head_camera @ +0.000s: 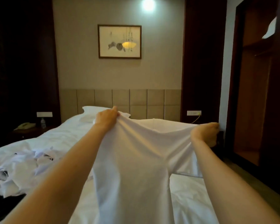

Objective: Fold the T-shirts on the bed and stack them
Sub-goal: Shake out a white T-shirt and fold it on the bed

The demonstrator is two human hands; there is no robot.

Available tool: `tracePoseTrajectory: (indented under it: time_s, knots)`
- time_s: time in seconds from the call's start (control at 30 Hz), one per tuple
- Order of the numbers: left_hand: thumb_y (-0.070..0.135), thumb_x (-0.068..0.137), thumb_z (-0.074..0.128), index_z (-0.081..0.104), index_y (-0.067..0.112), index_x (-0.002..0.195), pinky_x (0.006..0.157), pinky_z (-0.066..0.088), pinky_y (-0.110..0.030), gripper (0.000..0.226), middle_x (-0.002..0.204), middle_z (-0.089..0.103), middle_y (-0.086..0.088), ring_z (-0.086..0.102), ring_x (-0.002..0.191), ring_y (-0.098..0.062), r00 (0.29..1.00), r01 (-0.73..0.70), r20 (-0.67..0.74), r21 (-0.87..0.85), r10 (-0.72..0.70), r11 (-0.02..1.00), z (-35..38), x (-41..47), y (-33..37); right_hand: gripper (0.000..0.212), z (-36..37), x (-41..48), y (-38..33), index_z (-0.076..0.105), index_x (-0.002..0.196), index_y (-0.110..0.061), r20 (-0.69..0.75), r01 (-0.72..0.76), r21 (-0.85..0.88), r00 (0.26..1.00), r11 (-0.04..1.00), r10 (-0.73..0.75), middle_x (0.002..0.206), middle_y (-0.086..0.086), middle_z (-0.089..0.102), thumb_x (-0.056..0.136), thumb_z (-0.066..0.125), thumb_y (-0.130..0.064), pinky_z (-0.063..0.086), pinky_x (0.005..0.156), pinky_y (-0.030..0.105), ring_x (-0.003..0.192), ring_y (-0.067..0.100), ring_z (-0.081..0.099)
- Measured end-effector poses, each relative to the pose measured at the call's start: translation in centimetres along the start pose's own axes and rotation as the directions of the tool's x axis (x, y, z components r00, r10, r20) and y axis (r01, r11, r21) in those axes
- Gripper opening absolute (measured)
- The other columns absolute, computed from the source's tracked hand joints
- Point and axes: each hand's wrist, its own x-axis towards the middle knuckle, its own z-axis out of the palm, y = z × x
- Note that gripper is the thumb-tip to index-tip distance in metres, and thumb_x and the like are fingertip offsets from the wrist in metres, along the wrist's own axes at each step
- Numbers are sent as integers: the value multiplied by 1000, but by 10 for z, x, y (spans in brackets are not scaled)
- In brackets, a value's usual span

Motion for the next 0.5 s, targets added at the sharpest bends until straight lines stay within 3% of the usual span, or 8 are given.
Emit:
tracePoseTrajectory:
  time_s: [0.17, 0.4, 0.5]
  knots:
    - [7, 96, 32, 41, 7, 119, 81, 38, -37, 25, 120, 59, -16, 55, 110, -33, 999, -19, 50, -10, 19, 1000, 88, 29, 7, 32, 64, 20, 61, 41, 127, 5, 19, -32, -152, 999, 988, 35, 131, 25, 46, 98, 31, -1, 41, 85, 49, 115, 45, 49]
    - [7, 97, 35, 39, 9, 117, 76, 40, -33, 21, 113, 60, -9, 54, 108, -28, 989, -85, 136, 145, 65, 986, 222, 75, 11, 30, 162, 54, 145, 43, 124, 5, 133, 158, -354, 984, 922, -118, 125, 26, 49, 94, 37, 2, 44, 78, 49, 110, 45, 50]
    - [10, 97, 38, 37, 11, 119, 78, 43, -30, 21, 114, 59, -4, 52, 112, -23, 977, -140, 194, 253, 92, 957, 293, 91, 15, 29, 205, 67, 184, 43, 122, 6, 217, 195, -466, 971, 863, -102, 124, 25, 49, 93, 42, 3, 45, 80, 47, 110, 43, 51]
